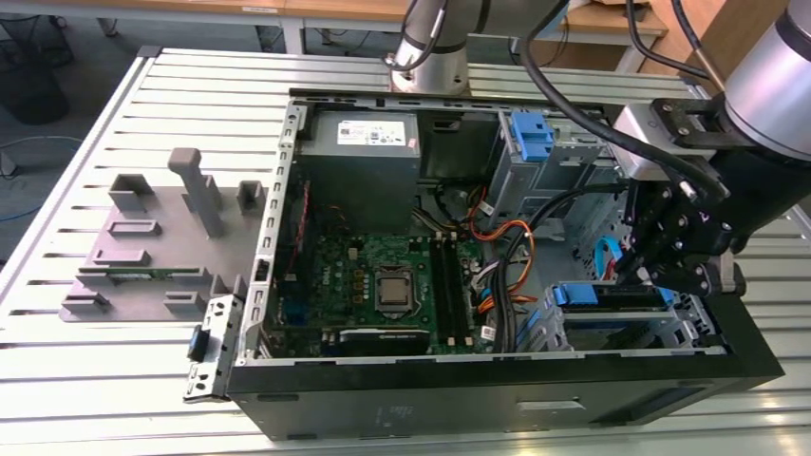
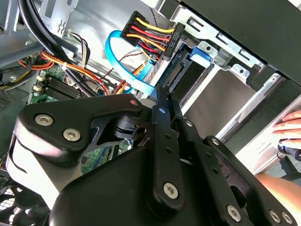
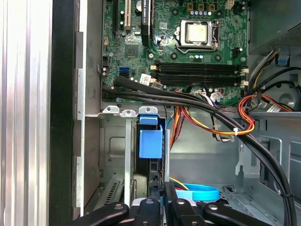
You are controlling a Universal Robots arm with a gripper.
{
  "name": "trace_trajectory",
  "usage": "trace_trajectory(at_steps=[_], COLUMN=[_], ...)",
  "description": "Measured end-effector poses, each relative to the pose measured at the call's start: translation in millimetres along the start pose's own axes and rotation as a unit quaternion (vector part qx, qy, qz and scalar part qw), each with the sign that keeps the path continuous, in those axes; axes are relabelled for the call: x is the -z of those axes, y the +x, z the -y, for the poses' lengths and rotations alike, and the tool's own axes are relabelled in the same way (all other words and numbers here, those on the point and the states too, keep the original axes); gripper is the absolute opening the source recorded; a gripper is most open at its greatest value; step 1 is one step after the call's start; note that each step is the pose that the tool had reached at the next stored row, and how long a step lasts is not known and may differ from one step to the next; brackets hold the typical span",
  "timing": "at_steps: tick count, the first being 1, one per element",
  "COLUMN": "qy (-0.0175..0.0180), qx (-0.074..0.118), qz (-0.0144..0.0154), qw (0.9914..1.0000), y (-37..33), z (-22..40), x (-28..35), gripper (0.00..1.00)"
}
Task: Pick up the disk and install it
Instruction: 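Insert the first disk wire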
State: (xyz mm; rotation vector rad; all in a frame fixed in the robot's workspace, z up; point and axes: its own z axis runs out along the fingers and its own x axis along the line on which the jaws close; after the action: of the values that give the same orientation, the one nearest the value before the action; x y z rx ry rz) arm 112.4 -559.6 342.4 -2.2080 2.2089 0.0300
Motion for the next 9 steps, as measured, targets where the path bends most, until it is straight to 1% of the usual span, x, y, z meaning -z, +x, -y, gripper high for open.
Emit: trace_trajectory(at_steps=[5,9], qy=[0.0000,0.0000], qx=[0.000,0.000], qz=[0.0003,0.0002], qw=[1.00000,1.00000], y=[0.2,2.5], z=[0.0,0.0], x=[-0.7,-1.3], gripper=[0.16,0.16])
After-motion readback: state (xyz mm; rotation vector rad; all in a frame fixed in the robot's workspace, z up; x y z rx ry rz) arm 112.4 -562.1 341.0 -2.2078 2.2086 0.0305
